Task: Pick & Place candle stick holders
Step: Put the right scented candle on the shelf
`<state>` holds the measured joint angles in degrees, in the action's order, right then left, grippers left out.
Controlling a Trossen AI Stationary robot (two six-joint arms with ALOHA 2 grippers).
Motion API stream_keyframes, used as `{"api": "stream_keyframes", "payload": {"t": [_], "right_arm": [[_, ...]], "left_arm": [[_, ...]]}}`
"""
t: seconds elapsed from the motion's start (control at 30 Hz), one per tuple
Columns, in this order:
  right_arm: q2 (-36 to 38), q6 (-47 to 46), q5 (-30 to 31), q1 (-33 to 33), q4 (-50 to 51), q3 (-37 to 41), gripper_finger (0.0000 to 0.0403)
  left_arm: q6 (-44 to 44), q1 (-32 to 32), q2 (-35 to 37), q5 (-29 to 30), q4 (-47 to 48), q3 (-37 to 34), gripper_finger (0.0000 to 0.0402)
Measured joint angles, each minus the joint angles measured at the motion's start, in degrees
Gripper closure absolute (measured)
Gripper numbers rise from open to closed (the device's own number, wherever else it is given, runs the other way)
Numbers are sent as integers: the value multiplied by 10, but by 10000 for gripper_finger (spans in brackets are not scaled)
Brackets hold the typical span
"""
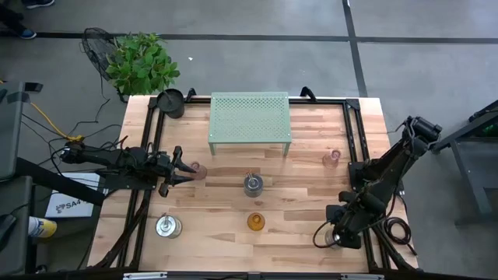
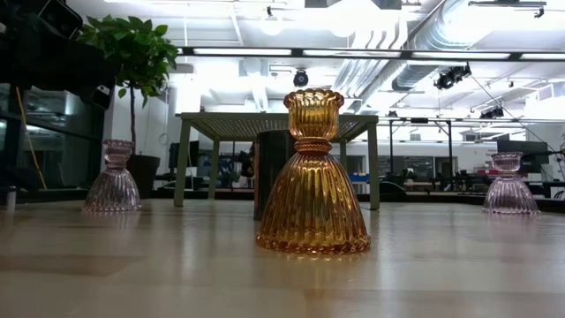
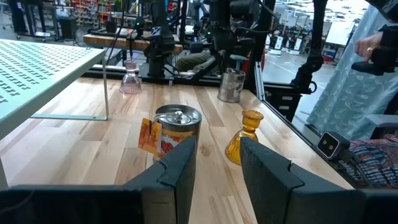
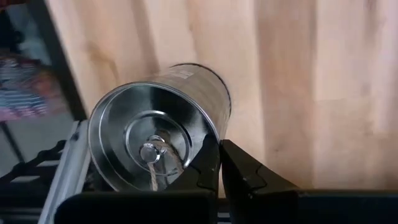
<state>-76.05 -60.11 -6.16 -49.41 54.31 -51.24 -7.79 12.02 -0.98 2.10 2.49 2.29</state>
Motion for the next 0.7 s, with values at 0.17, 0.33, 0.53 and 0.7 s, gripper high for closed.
{"api": "stream_keyframes", "payload": {"t": [0.17,0.33,0.53,0.7], "right_arm": [[2,8,1,36,57,-39,402],[2,28,-37,81,76,-76,403],[3,55,-30,145,140,-142,403],[3,100,-16,207,215,-206,403]], "left_arm": [[0,0,0,0,0,0,278],[0,0,0,0,0,0,278],[0,0,0,0,0,0,278],[0,0,0,0,0,0,278]]}}
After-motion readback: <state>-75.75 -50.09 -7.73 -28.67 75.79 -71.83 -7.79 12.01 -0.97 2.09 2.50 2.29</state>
